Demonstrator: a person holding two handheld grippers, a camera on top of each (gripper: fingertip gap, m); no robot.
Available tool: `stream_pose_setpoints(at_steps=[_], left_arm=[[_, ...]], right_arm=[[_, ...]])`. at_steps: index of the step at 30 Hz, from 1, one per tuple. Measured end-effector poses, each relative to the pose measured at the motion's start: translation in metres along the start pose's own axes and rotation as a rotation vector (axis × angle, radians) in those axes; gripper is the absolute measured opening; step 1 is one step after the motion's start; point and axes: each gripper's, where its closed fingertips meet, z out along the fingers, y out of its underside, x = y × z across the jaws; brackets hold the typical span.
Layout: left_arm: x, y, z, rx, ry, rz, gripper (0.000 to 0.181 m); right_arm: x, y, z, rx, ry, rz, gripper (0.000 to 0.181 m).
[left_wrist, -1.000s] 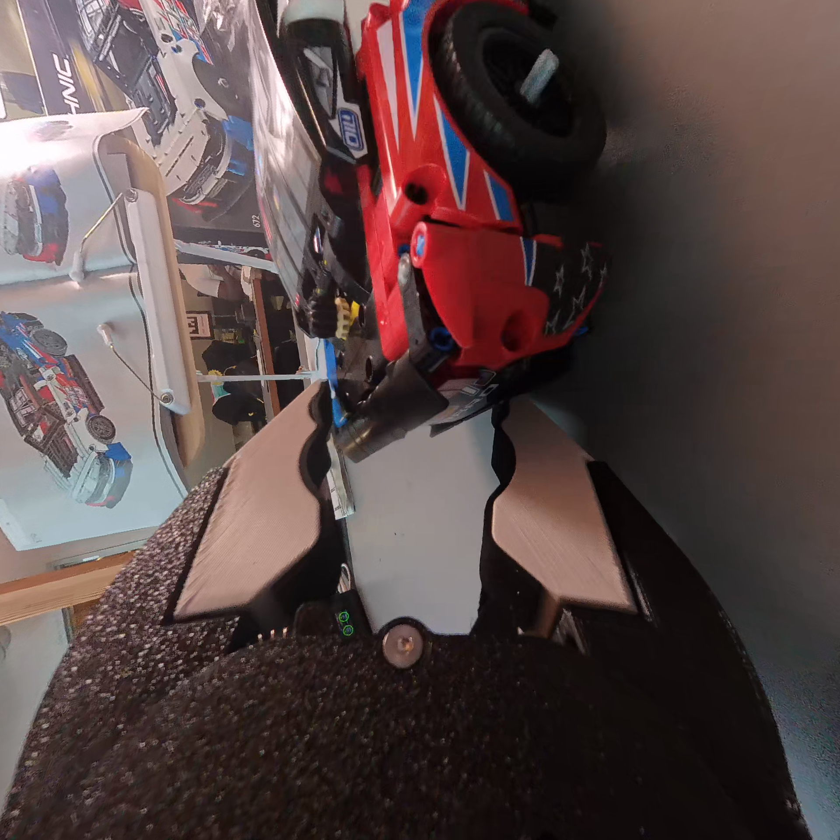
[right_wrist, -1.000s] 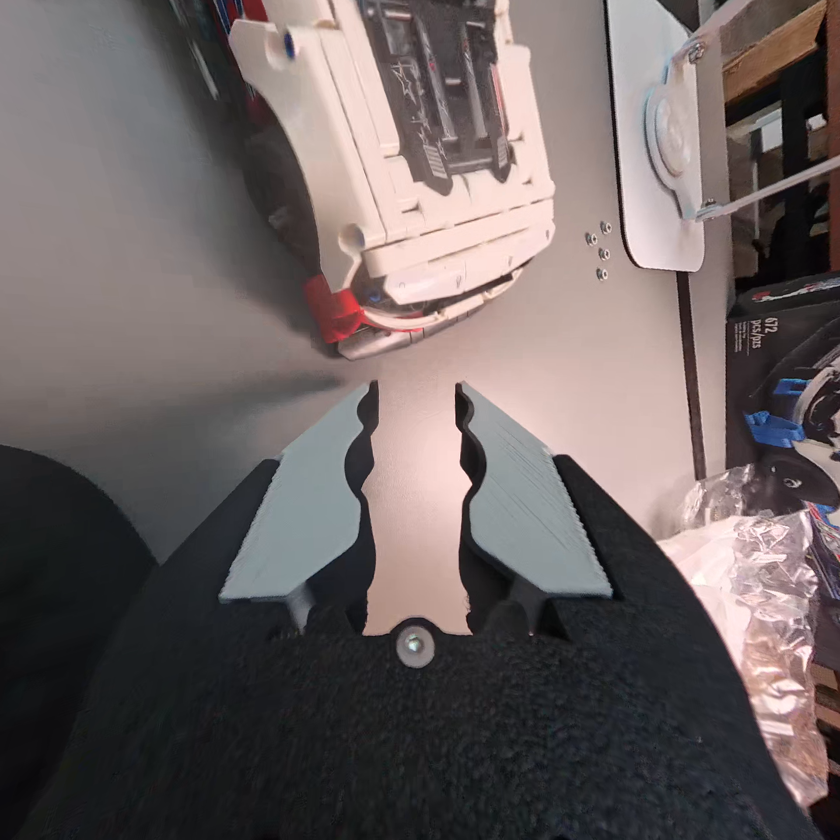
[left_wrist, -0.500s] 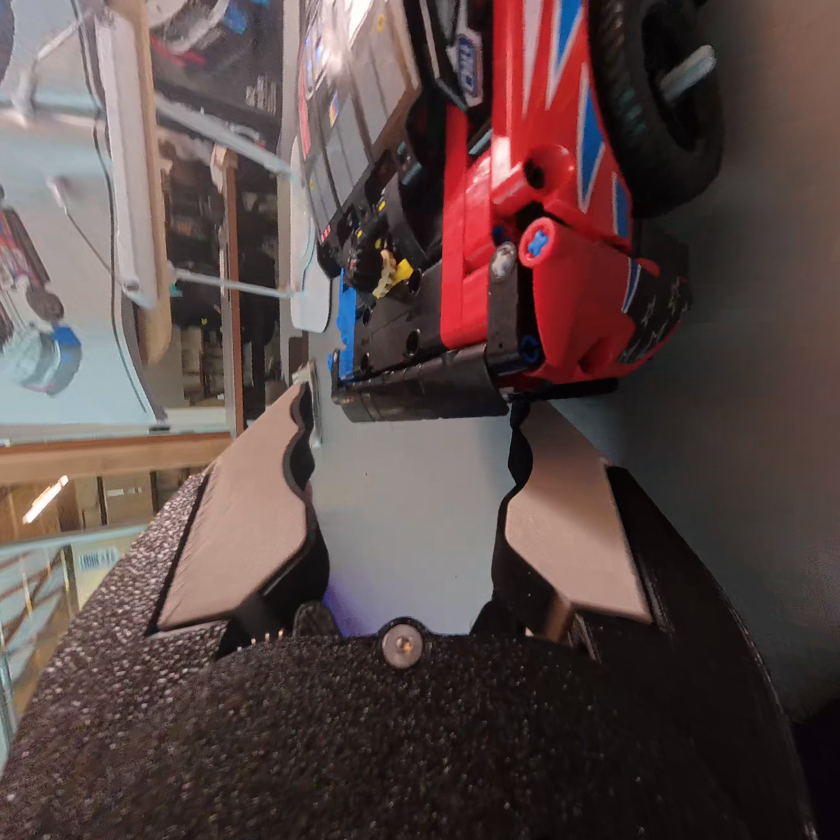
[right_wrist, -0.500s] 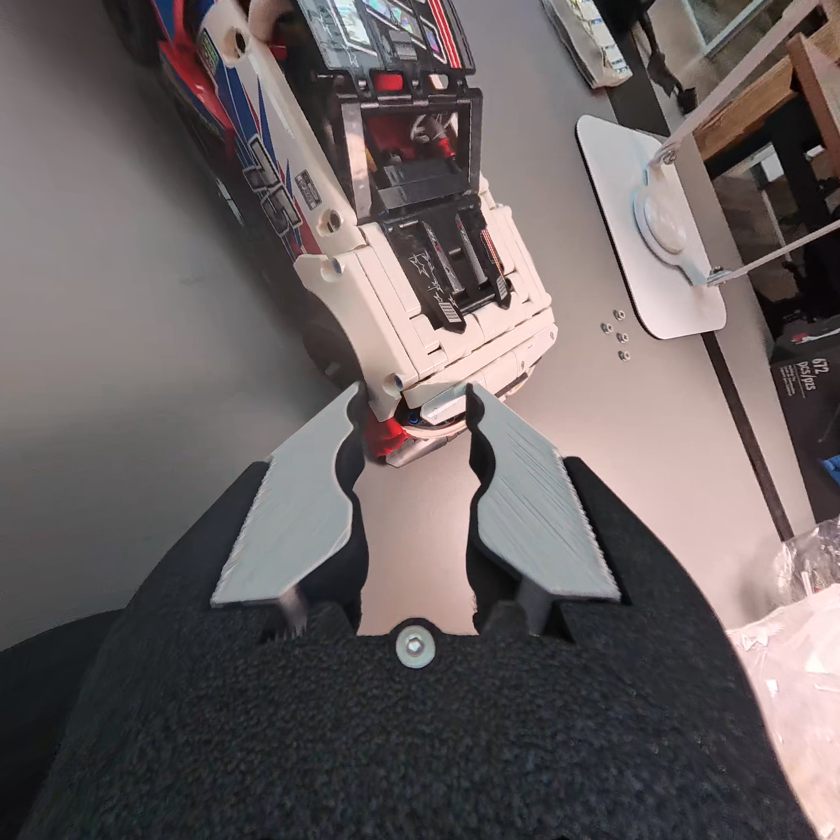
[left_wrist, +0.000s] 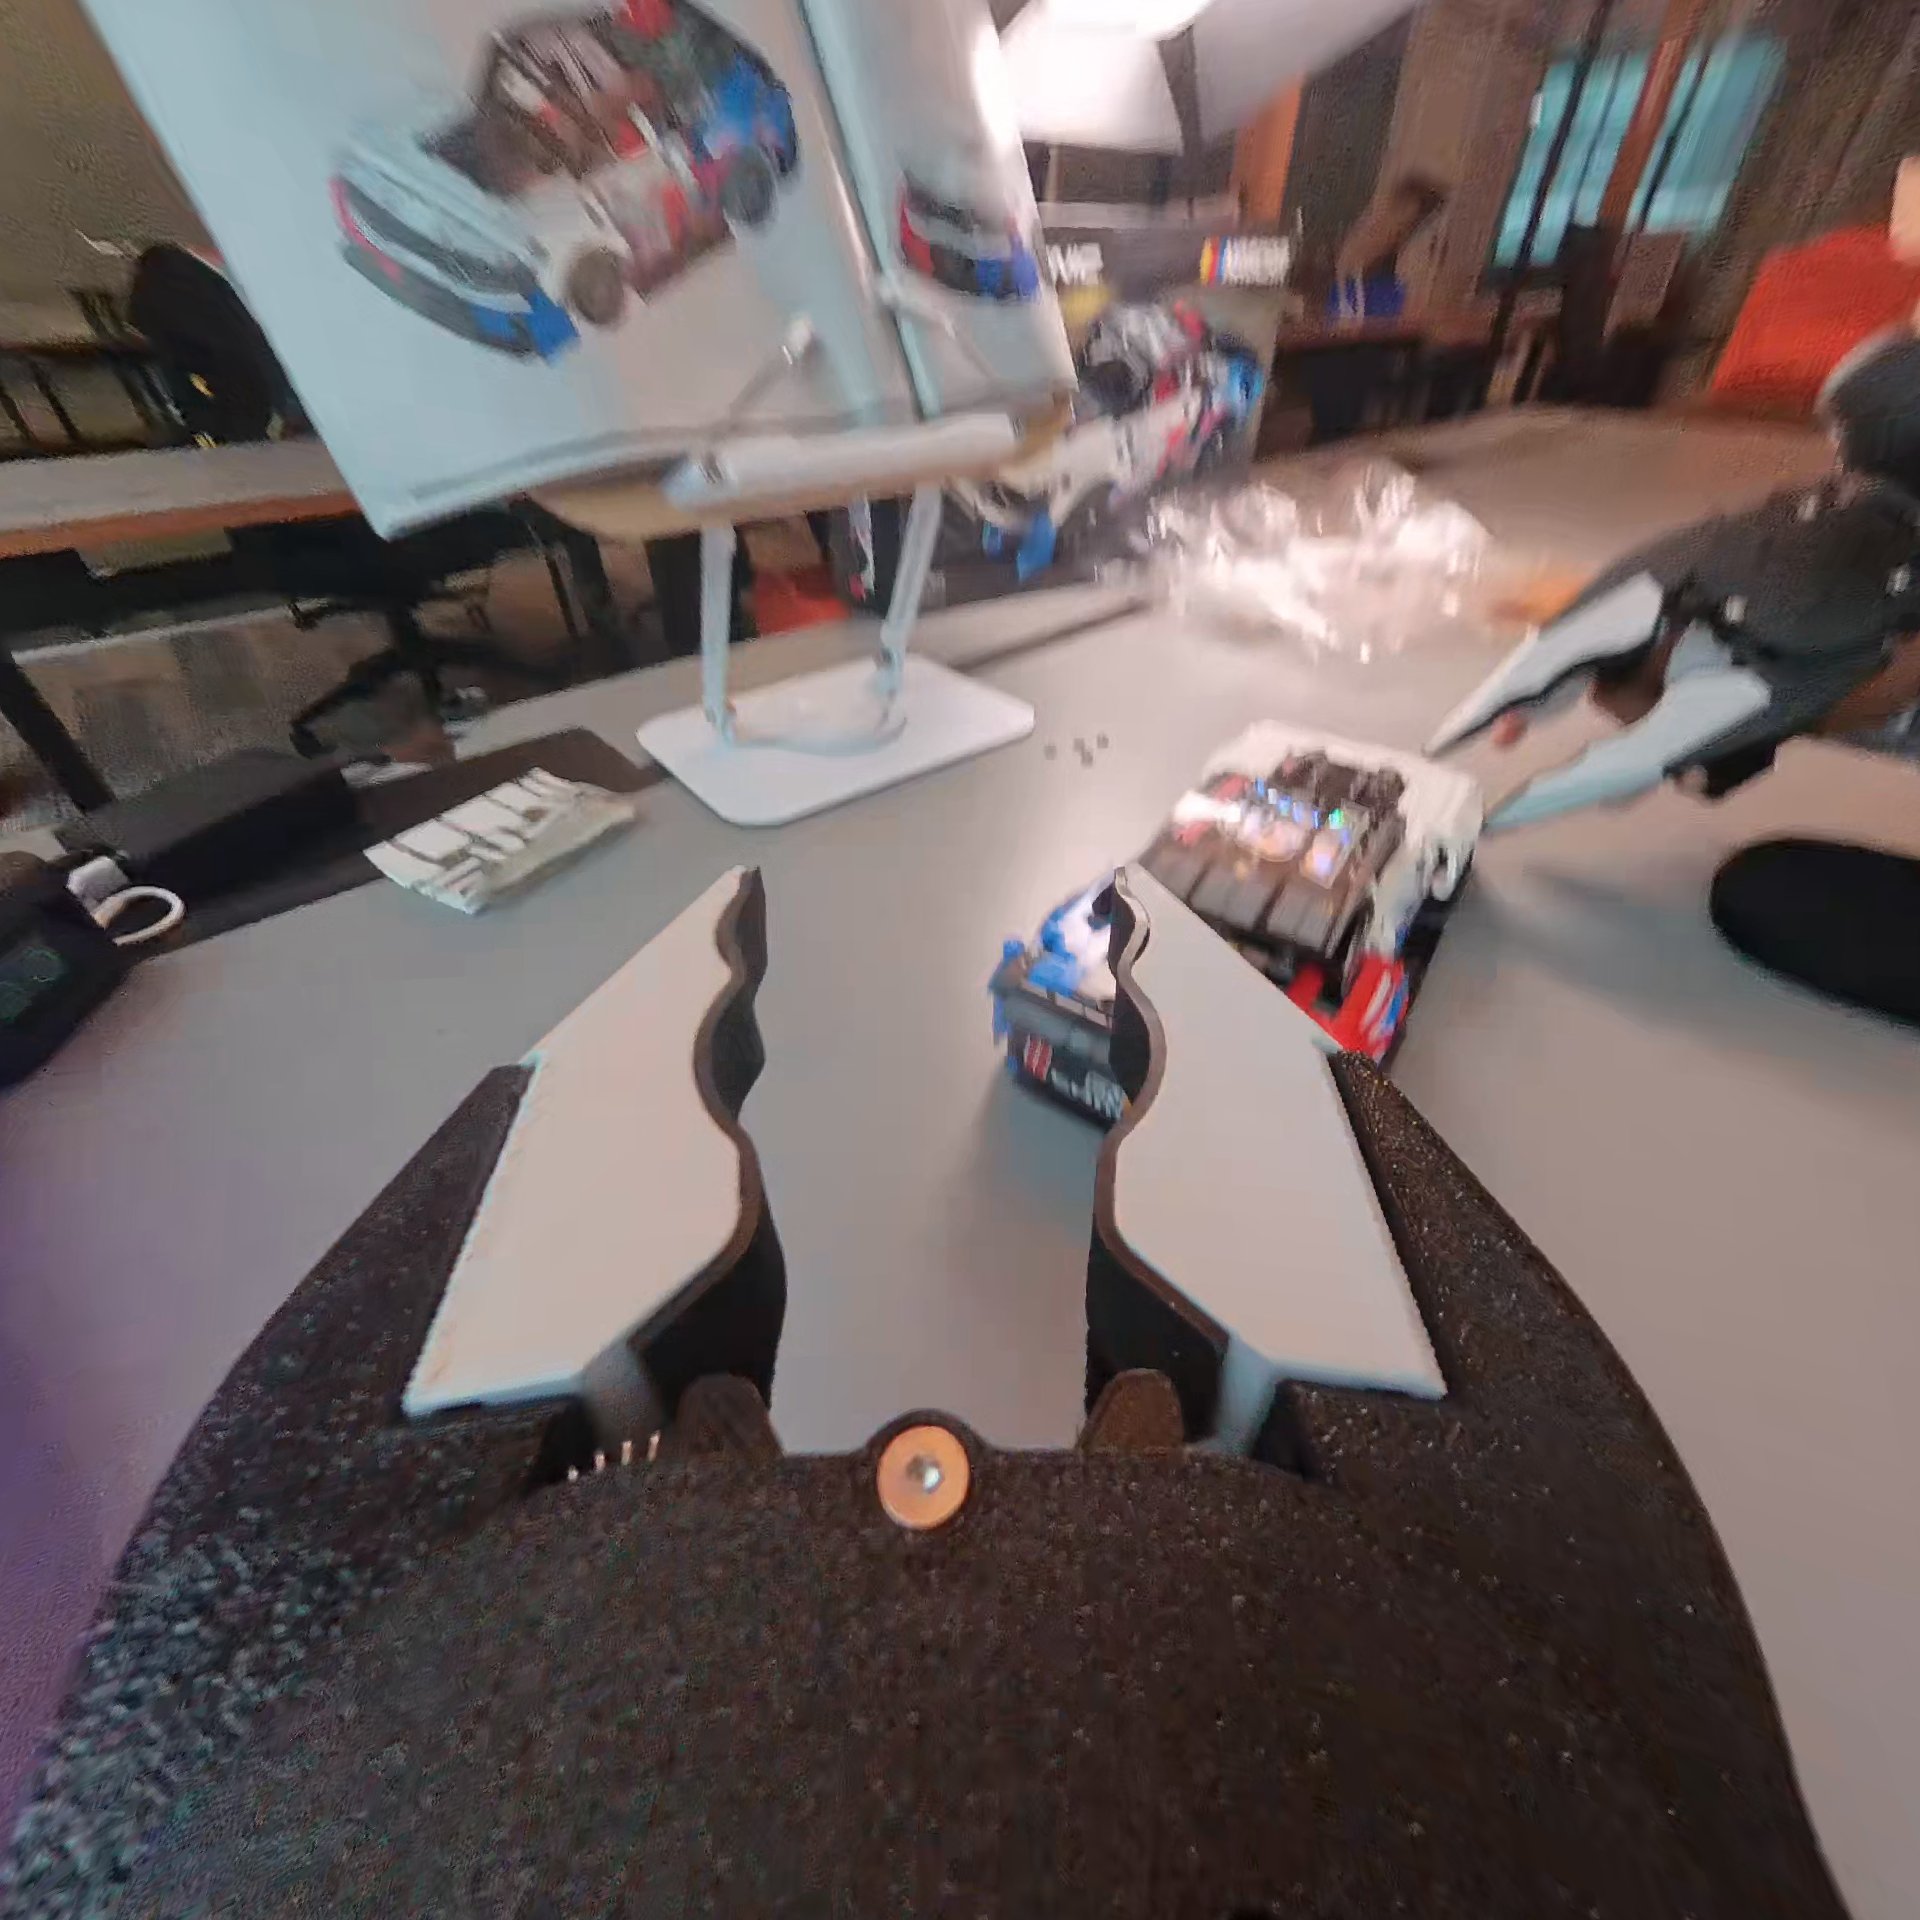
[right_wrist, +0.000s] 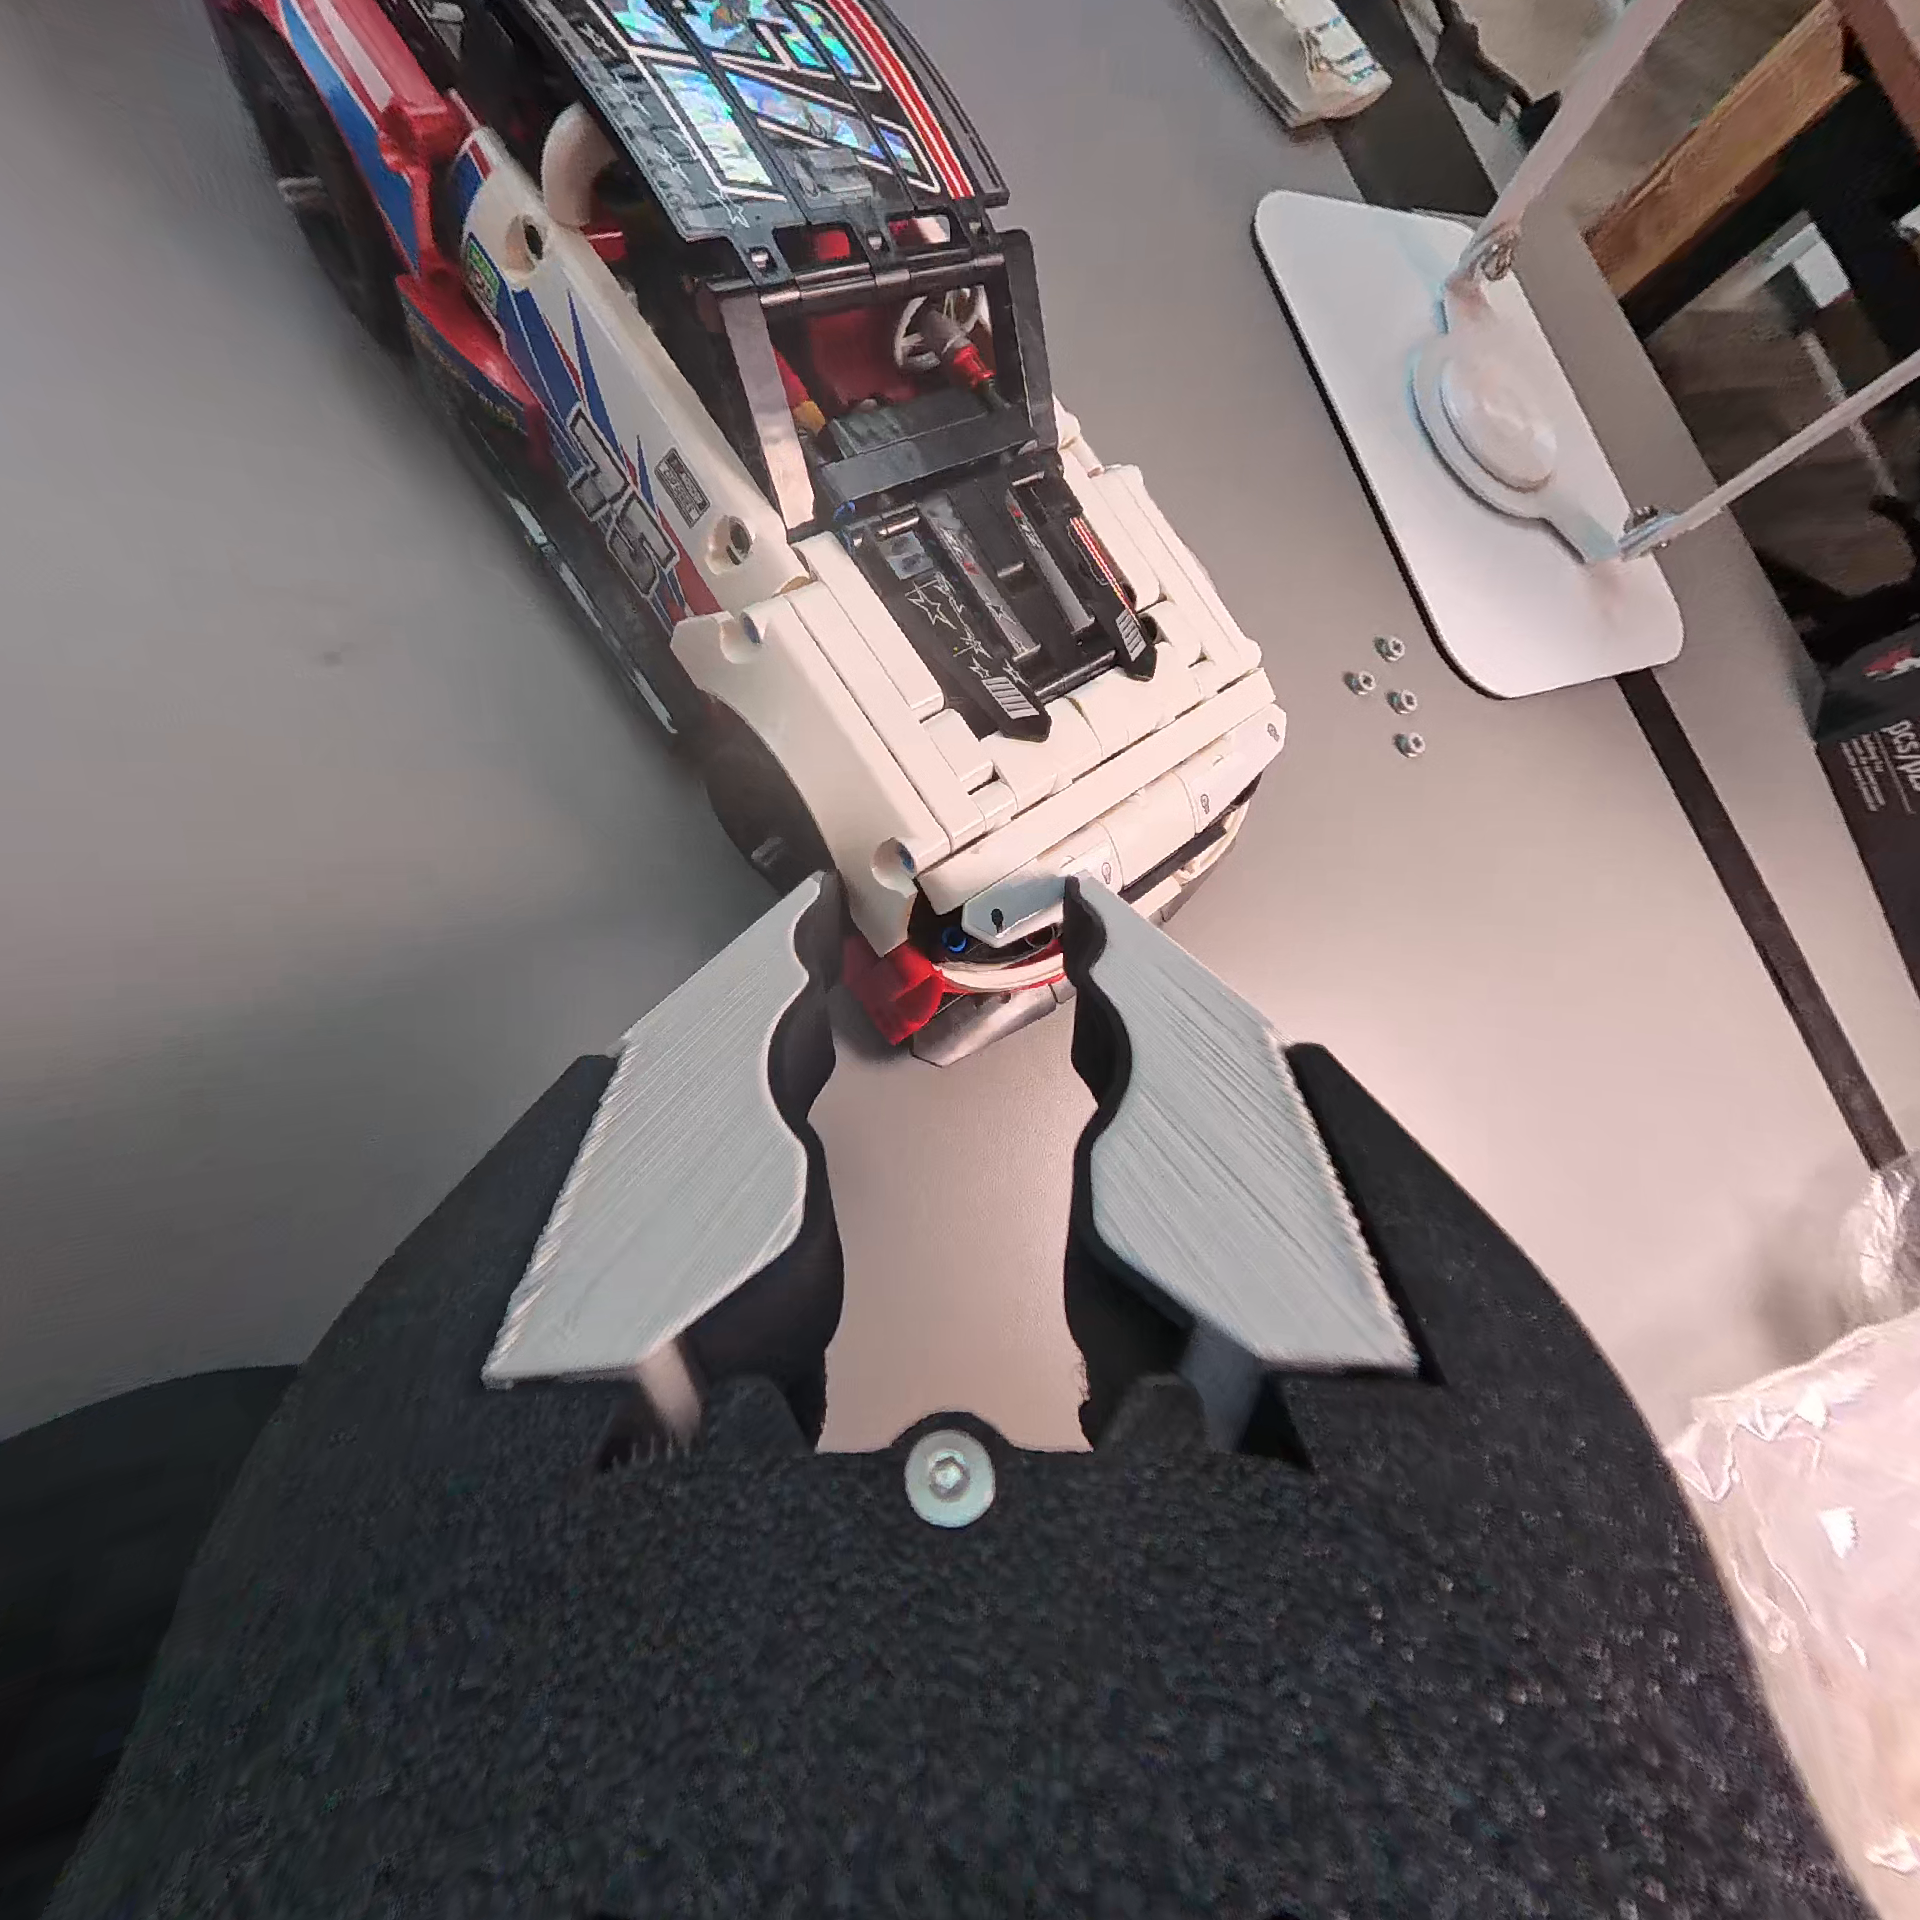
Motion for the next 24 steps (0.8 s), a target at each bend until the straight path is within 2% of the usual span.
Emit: stream_pose_setpoints(at_steps=[2,5,6,7,9,11,12,17,20,22,24], left_arm=[[-0.012,-0.026,0.000,0.137,-0.040,-0.051,0.071],[-0.029,-0.055,0.007,0.264,-0.071,-0.111,0.068],[-0.032,-0.064,0.011,0.299,-0.063,-0.140,0.058],[-0.036,-0.073,0.016,0.327,-0.060,-0.160,0.038],[-0.045,-0.090,0.029,0.370,-0.066,-0.186,0.000],[-0.055,-0.106,0.045,0.401,-0.081,-0.208,0.000],[-0.058,-0.115,0.054,0.412,-0.082,-0.194,0.000],[-0.075,-0.153,0.105,0.428,-0.153,-0.069,0.000],[-0.082,-0.164,0.140,0.410,-0.144,-0.061,0.017],[-0.084,-0.161,0.165,0.359,-0.123,-0.056,0.024],[-0.087,-0.151,0.188,0.287,-0.119,-0.027,0.027]], right_arm=[[0.005,-0.006,-0.010,-0.014,-0.018,0.009,0.042],[0.034,-0.042,-0.037,0.100,0.058,0.038,0.043],[0.045,-0.056,-0.044,0.143,0.087,0.045,0.043],[0.058,-0.069,-0.049,0.178,0.125,0.047,0.042],[0.087,-0.093,-0.052,0.230,0.235,0.028,0.023],[0.121,-0.117,-0.049,0.293,0.353,0.015,0.004],[0.137,-0.130,-0.046,0.333,0.387,0.033,0.000],[0.214,-0.173,-0.009,0.444,0.511,0.107,0.000],[0.248,-0.179,0.025,0.415,0.555,0.124,0.021],[0.261,-0.180,0.045,0.381,0.566,0.123,0.033],[0.267,-0.181,0.061,0.345,0.574,0.090,0.034]])
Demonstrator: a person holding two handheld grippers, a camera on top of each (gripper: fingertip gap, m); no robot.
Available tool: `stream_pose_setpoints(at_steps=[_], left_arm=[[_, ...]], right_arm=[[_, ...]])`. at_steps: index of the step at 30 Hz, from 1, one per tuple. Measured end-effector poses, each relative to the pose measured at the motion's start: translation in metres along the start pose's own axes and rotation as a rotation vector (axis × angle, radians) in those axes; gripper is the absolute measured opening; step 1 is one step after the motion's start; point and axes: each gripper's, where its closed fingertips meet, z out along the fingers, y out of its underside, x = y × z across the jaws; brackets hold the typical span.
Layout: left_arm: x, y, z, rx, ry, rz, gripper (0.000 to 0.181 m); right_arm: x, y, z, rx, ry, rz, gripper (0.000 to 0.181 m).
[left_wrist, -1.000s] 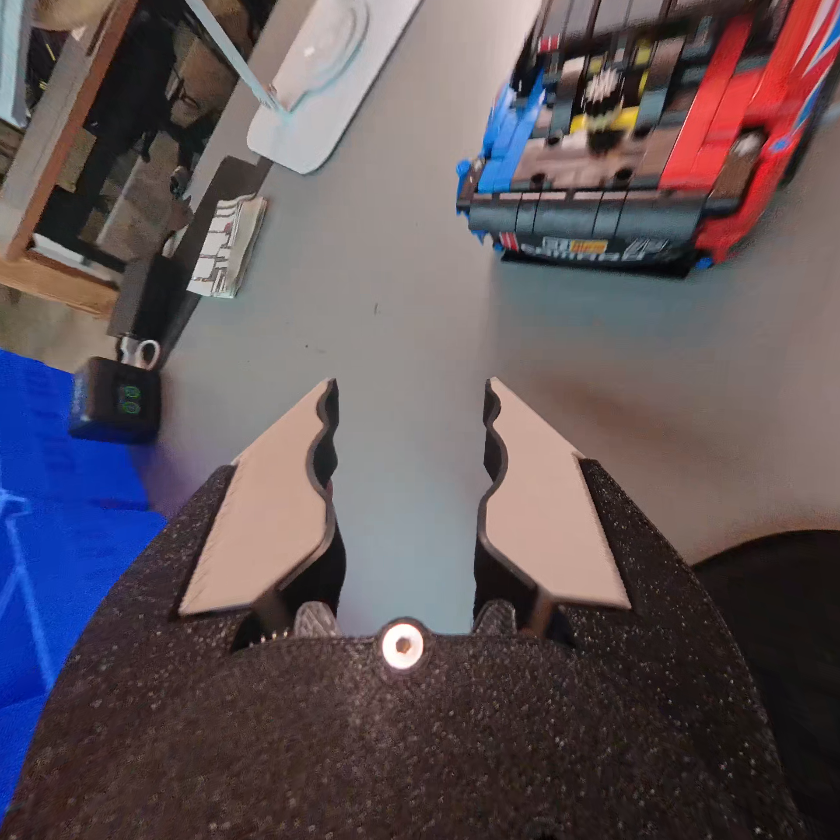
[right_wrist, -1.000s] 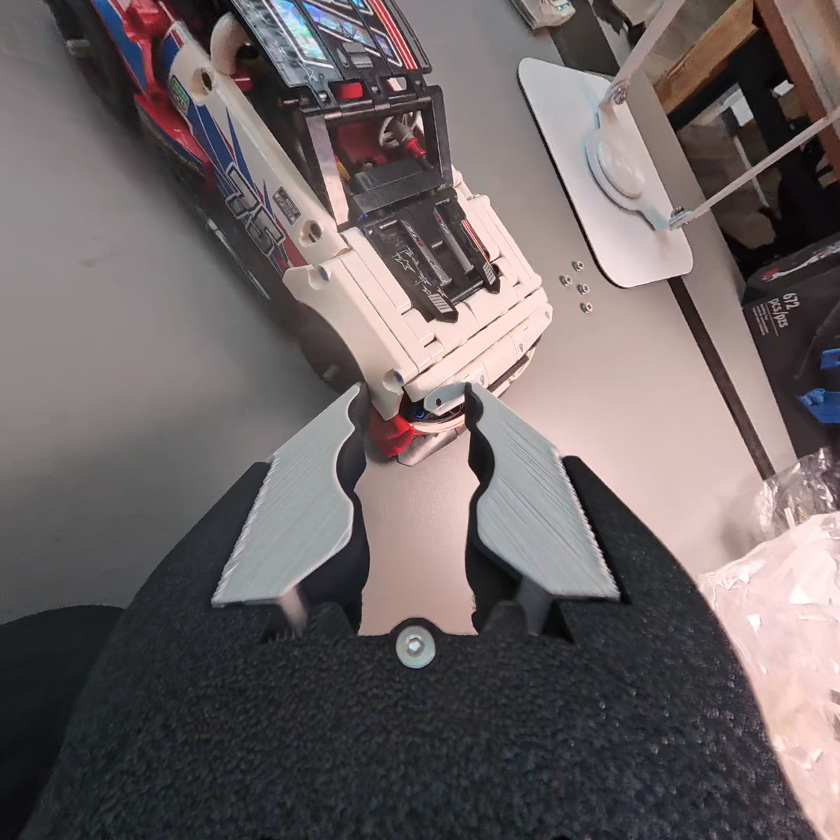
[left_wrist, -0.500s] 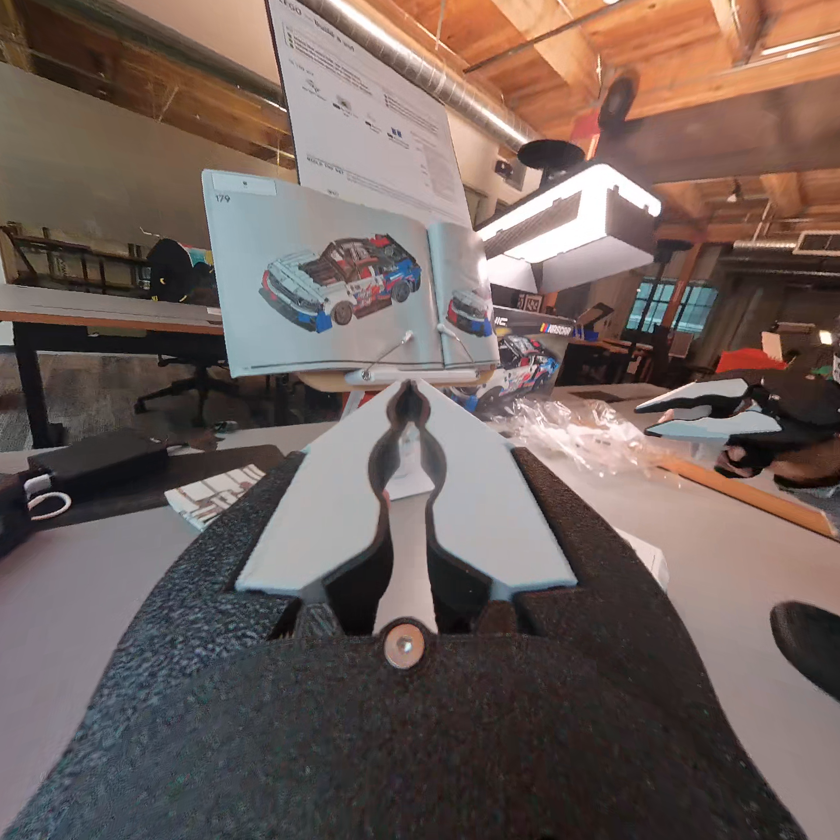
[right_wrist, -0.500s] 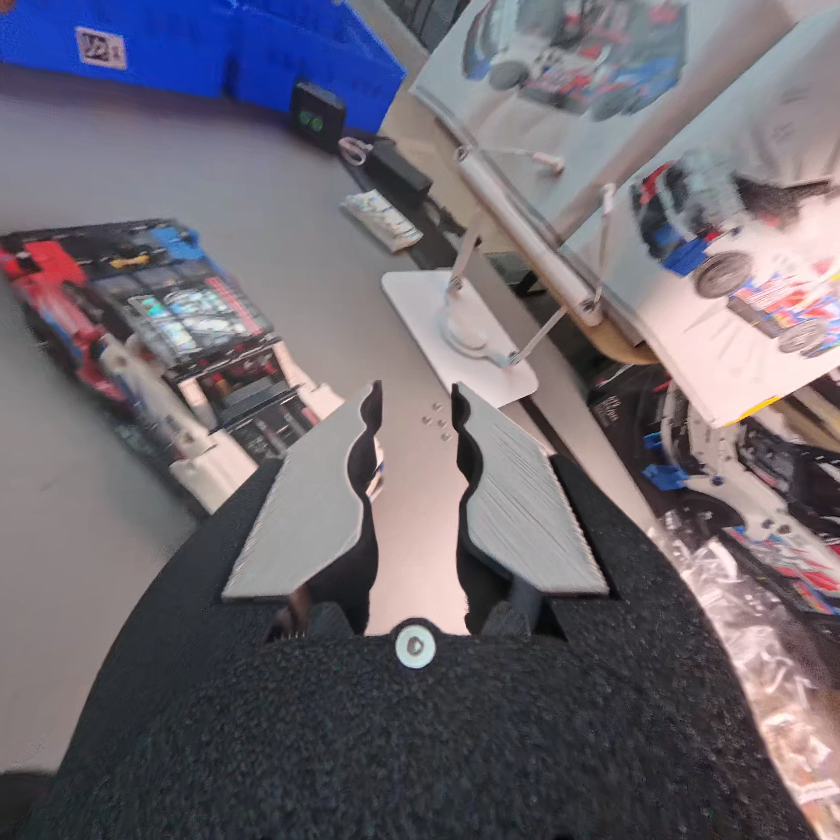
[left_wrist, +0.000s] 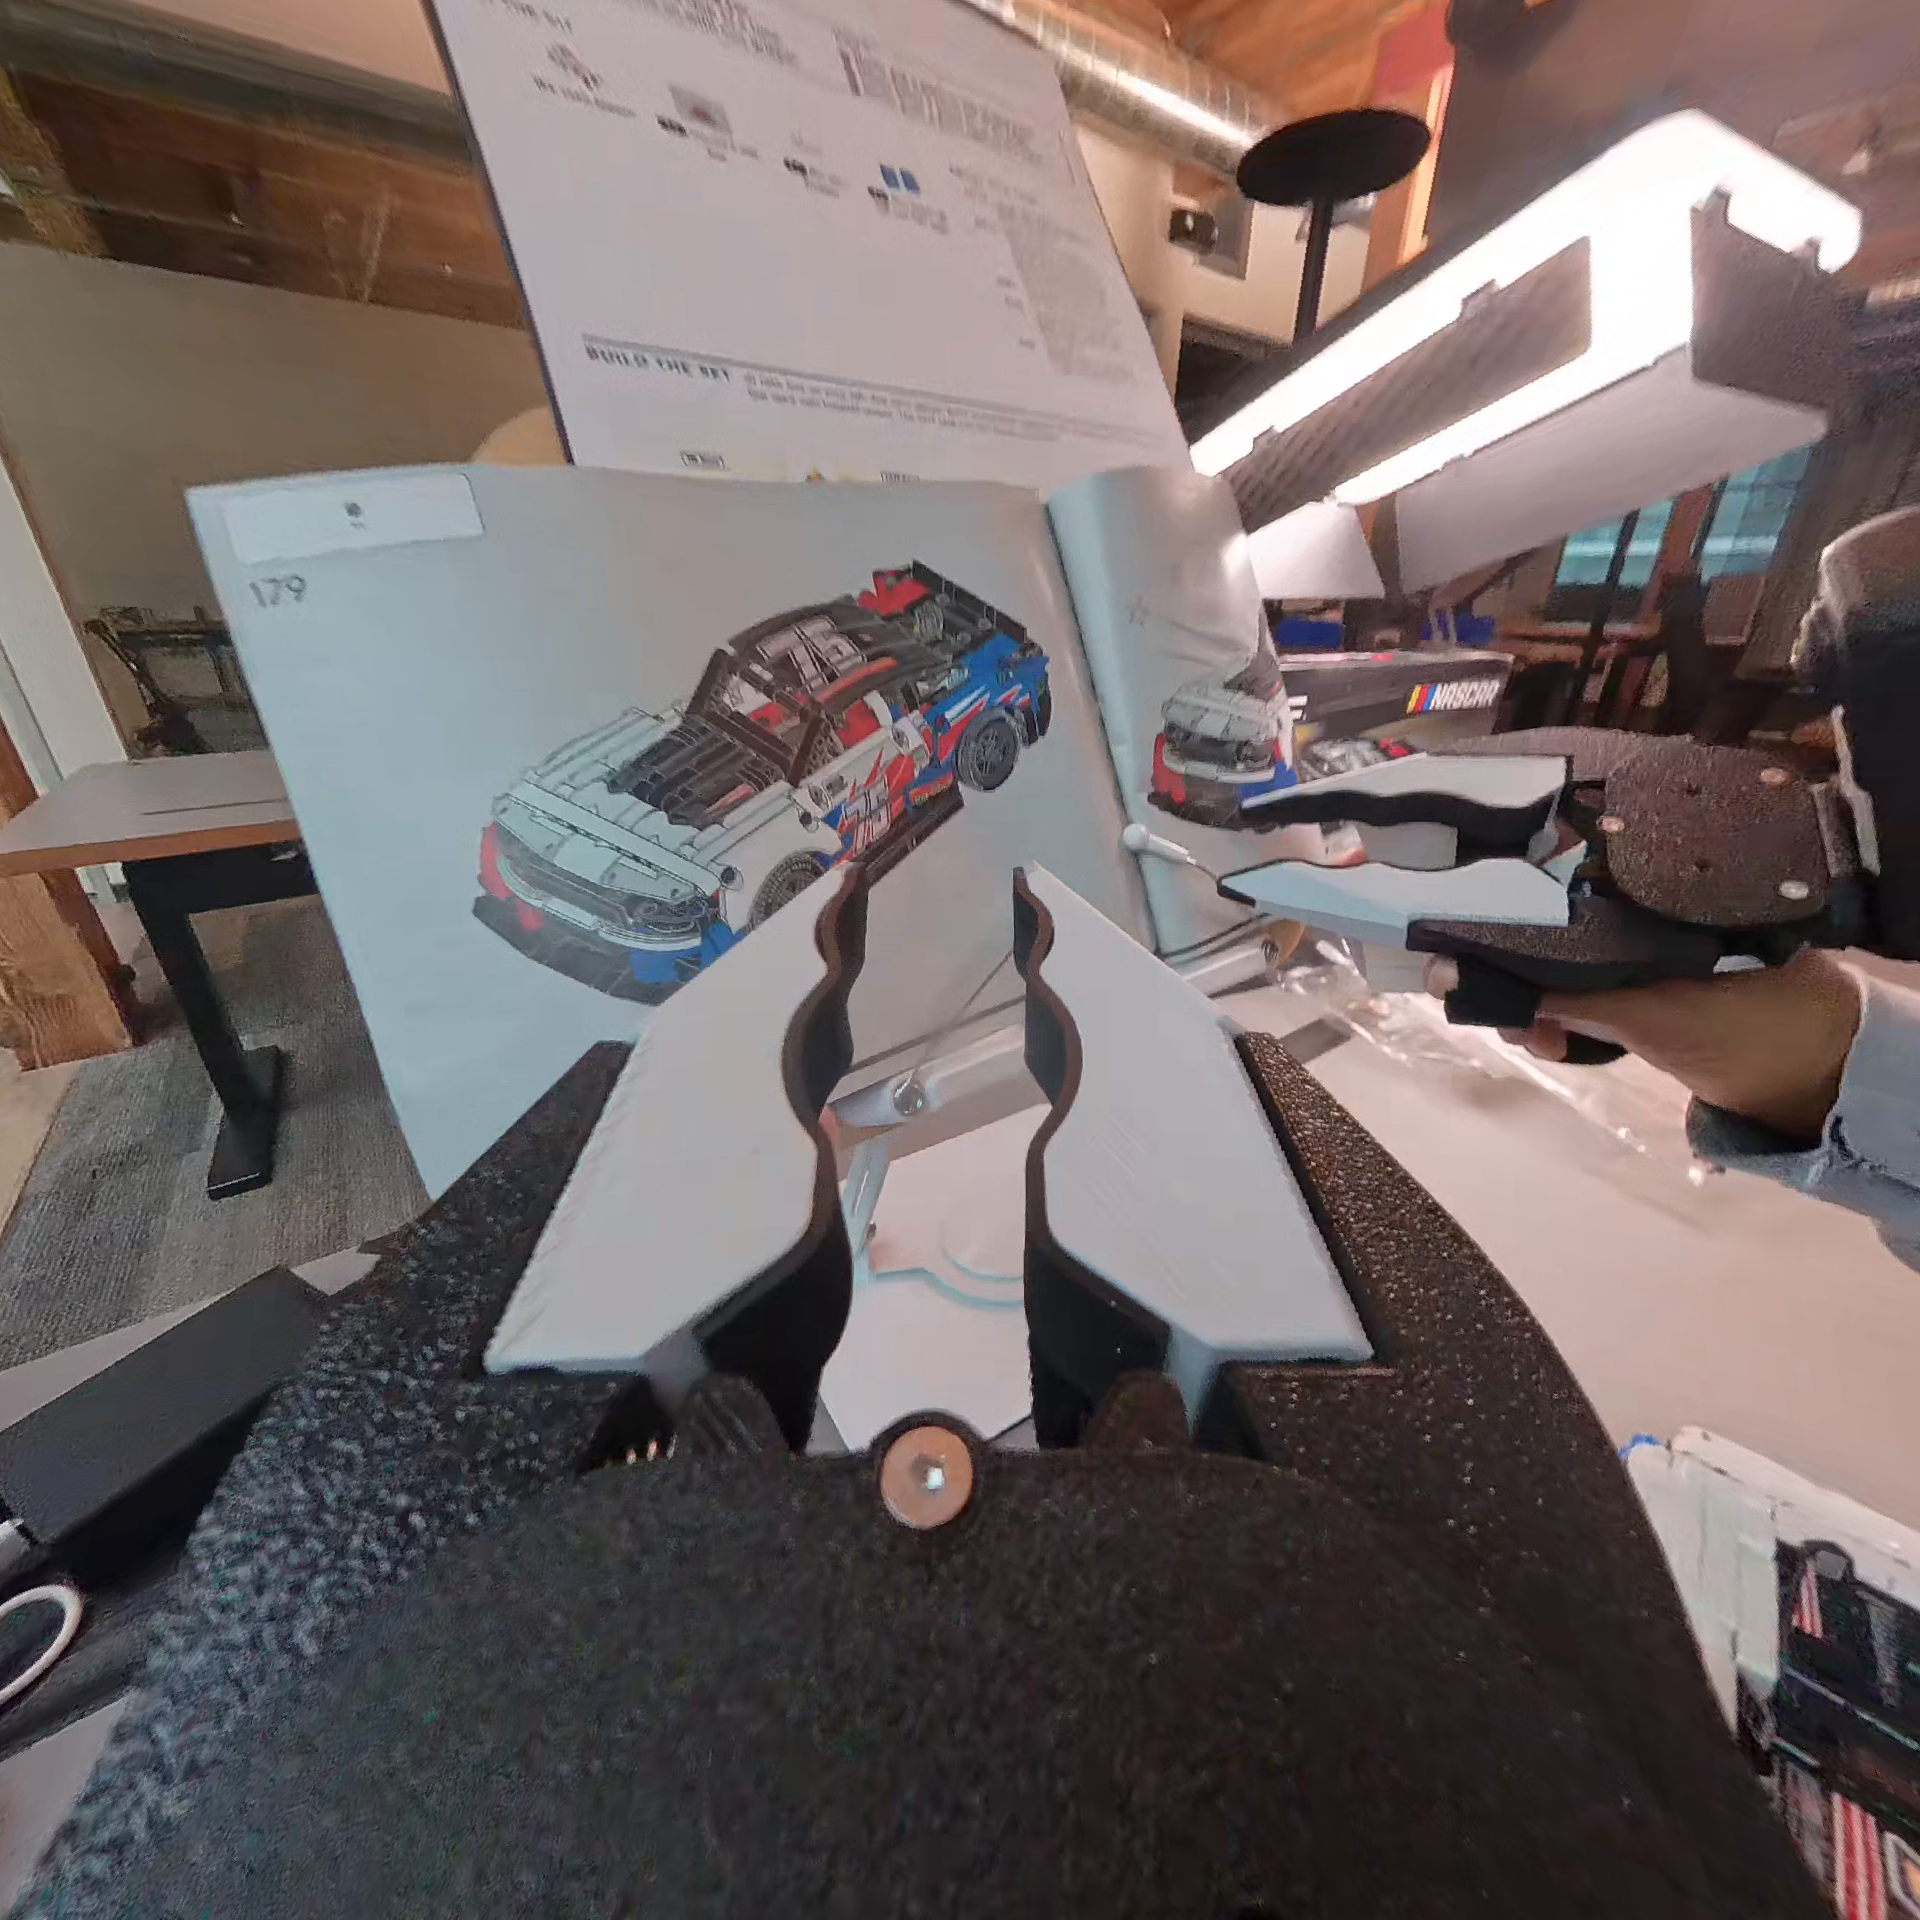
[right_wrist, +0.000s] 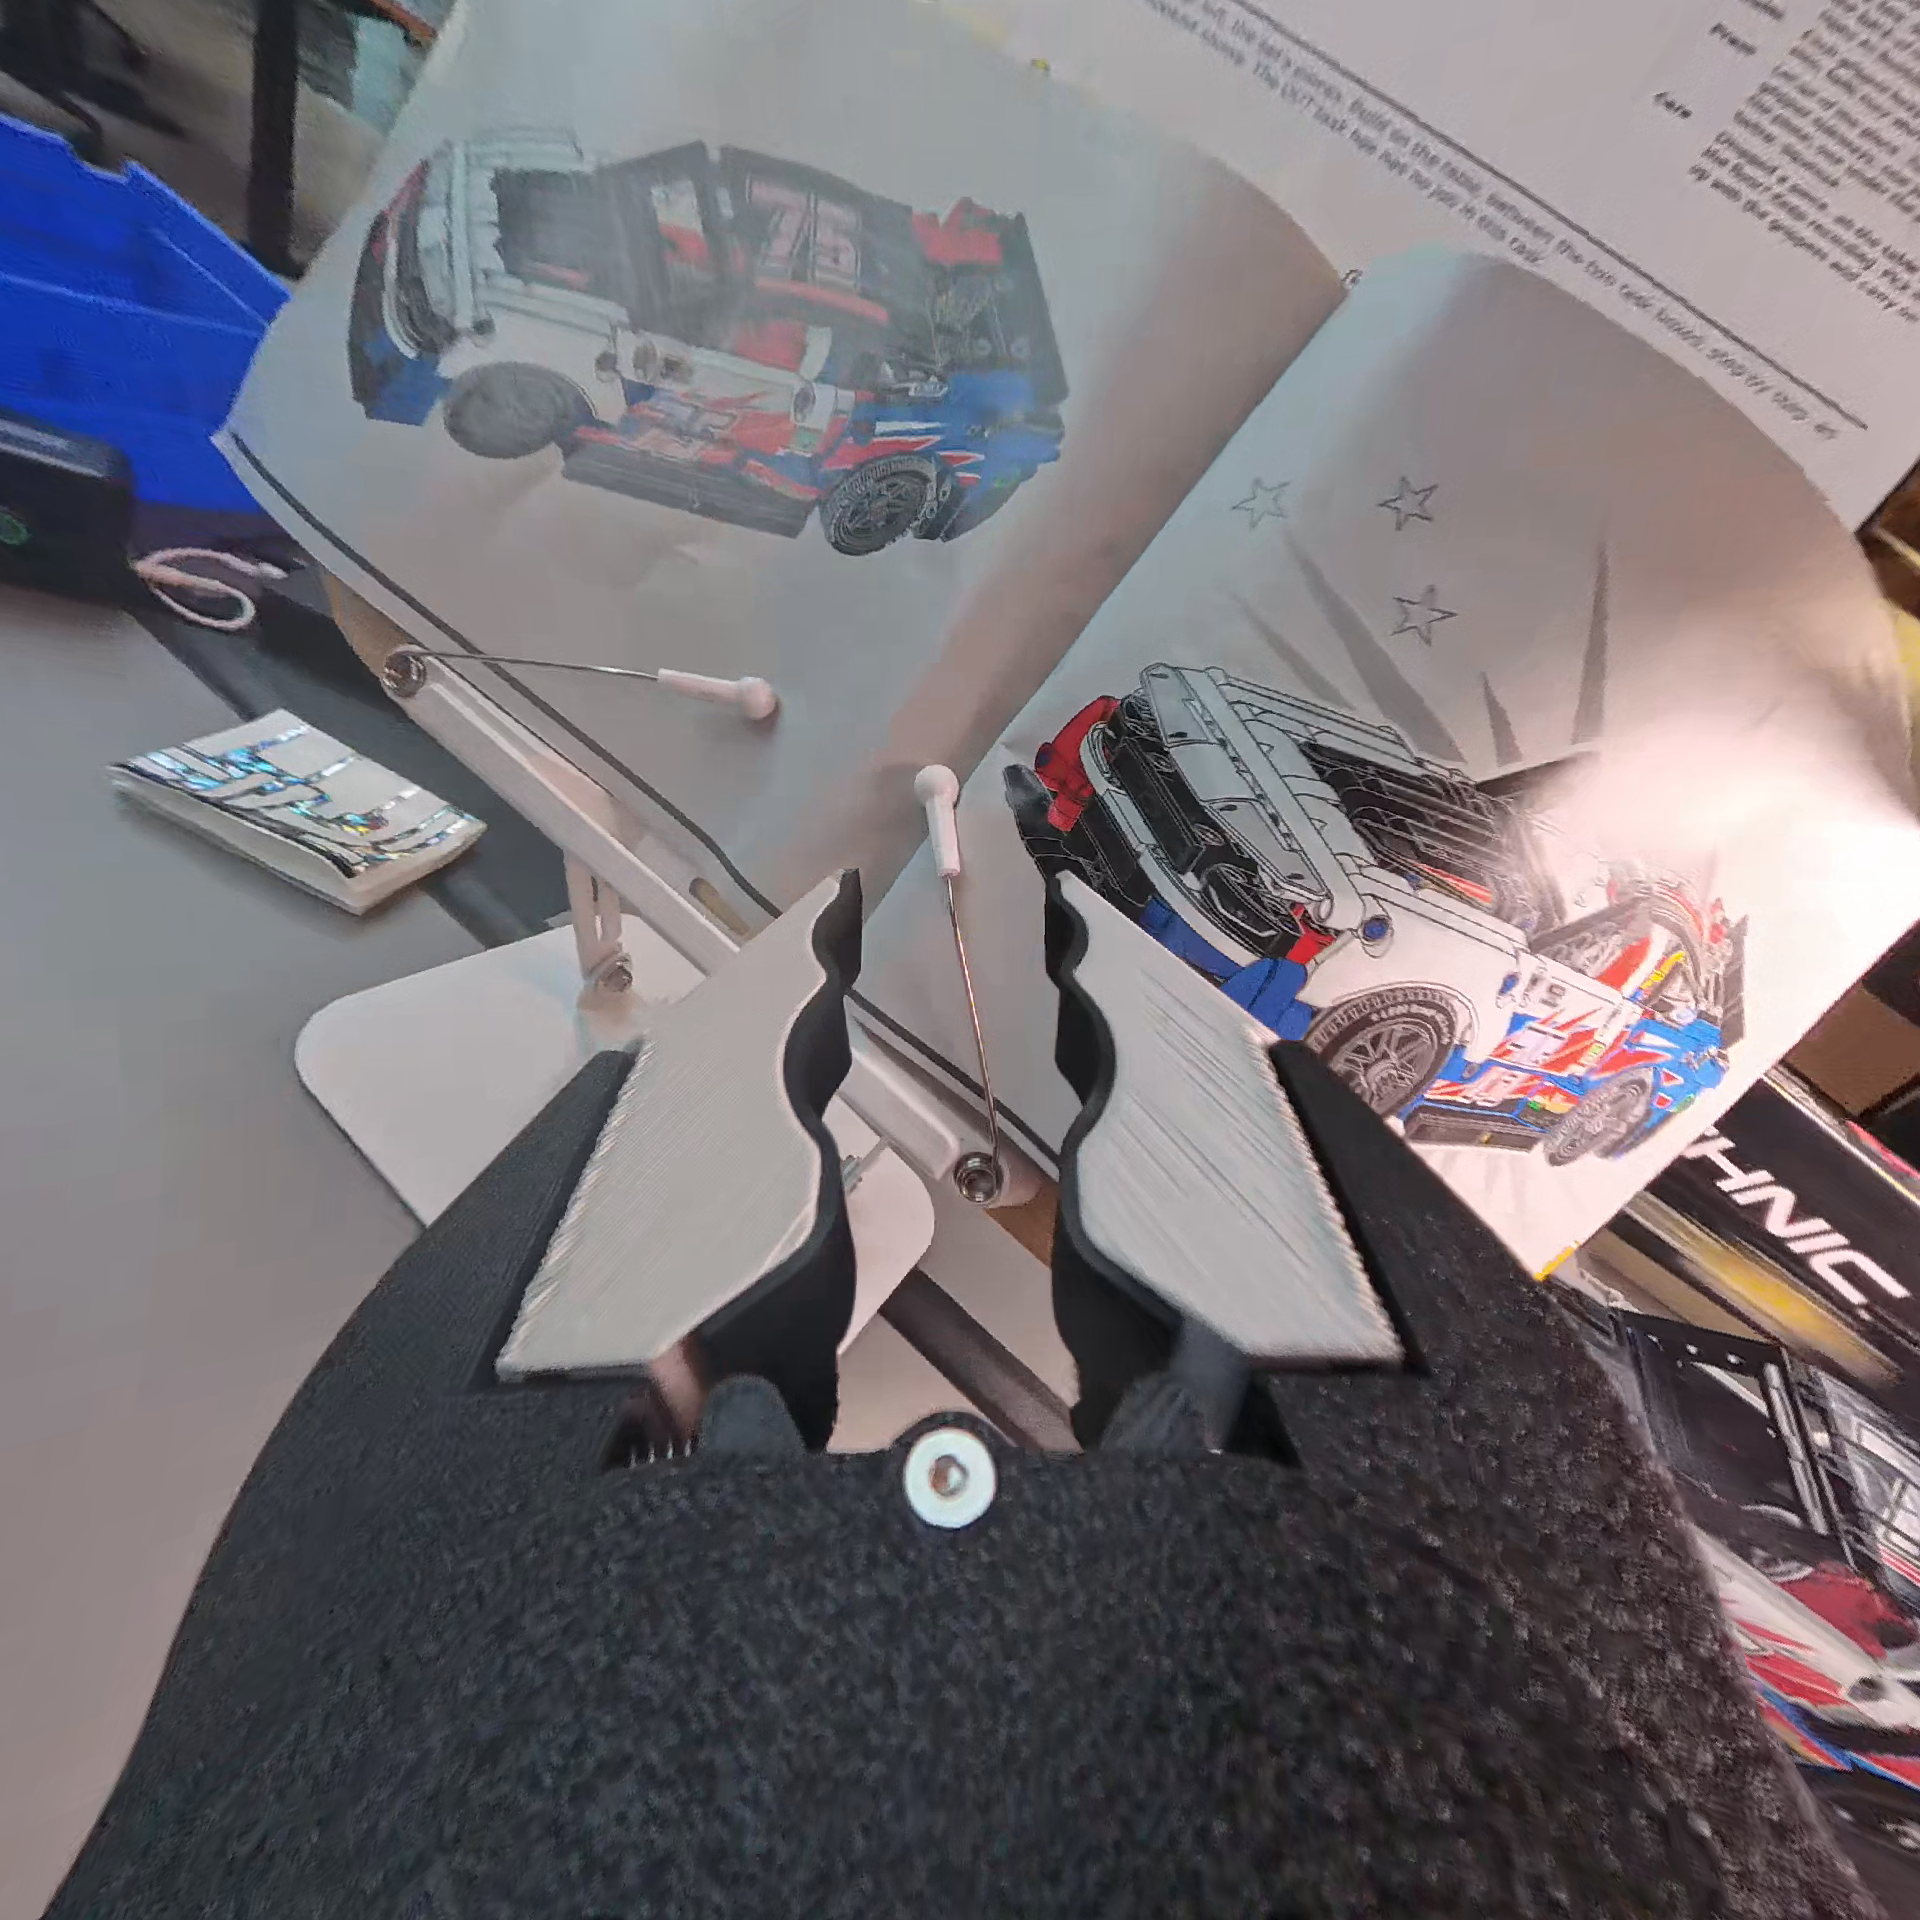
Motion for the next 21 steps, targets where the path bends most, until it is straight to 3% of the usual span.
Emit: stream_pose_setpoints(at_steps=[5,8,17,21], left_arm=[[0.009,0.053,0.038,-0.213,0.063,0.087,0.041],[0.013,0.072,0.053,-0.305,0.074,0.180,0.042],[0.004,0.092,0.084,-0.465,-0.019,0.520,0.026],[-0.002,0.091,0.085,-0.451,-0.067,0.585,0.015]], right_arm=[[-0.002,0.009,0.022,-0.038,0.026,-0.081,0.026],[0.003,0.010,0.026,-0.054,0.039,-0.096,0.014],[0.004,0.012,0.018,-0.013,-0.009,0.113,0.001],[0.026,0.012,0.012,0.023,0.104,0.265,0.000]])
